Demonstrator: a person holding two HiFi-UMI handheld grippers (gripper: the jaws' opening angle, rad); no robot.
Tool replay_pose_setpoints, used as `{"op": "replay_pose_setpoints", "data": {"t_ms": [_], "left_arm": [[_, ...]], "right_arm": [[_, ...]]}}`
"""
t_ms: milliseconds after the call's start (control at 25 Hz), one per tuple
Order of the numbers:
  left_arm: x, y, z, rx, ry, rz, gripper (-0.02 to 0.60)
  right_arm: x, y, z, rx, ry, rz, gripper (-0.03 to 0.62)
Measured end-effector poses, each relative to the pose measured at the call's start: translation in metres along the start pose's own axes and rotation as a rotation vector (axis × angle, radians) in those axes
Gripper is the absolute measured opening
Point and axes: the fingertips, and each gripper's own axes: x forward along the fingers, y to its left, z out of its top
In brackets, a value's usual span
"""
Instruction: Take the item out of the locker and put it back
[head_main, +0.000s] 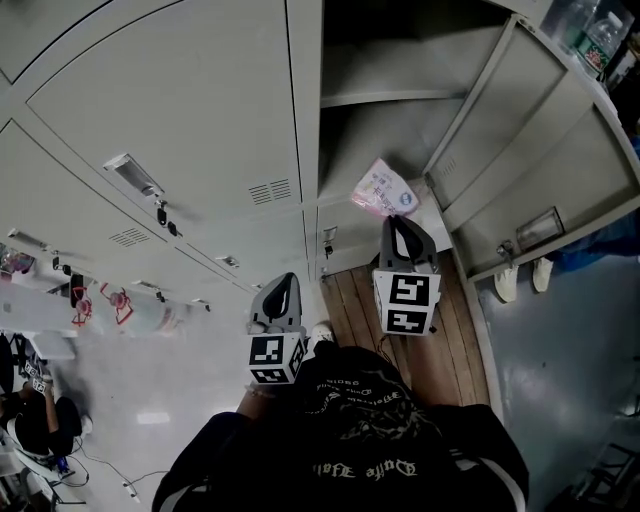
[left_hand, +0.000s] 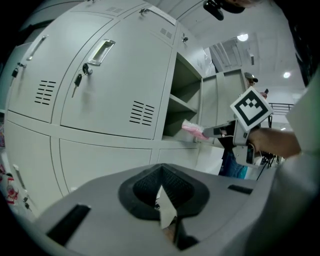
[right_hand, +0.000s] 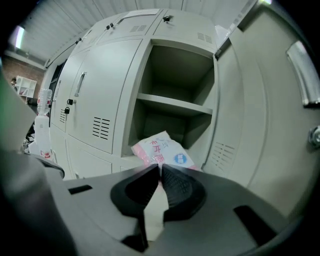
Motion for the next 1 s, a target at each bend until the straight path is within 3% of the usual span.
{"op": "replay_pose_setpoints", "data": {"t_ms": [640, 1000], "left_arm": [[-0.016, -0.02, -0.006, 0.036, -0.007, -0.036, 0.006], [-0.019, -0.021, -0.004, 0.033, -0.015, -0.039, 0.006]], "right_arm": [[-0.047, 0.024, -0.047, 0.005, 0.042, 0.008, 0.023], [-0.054, 0.025, -0.034, 0.011, 0.012, 0.008, 0.023]]}}
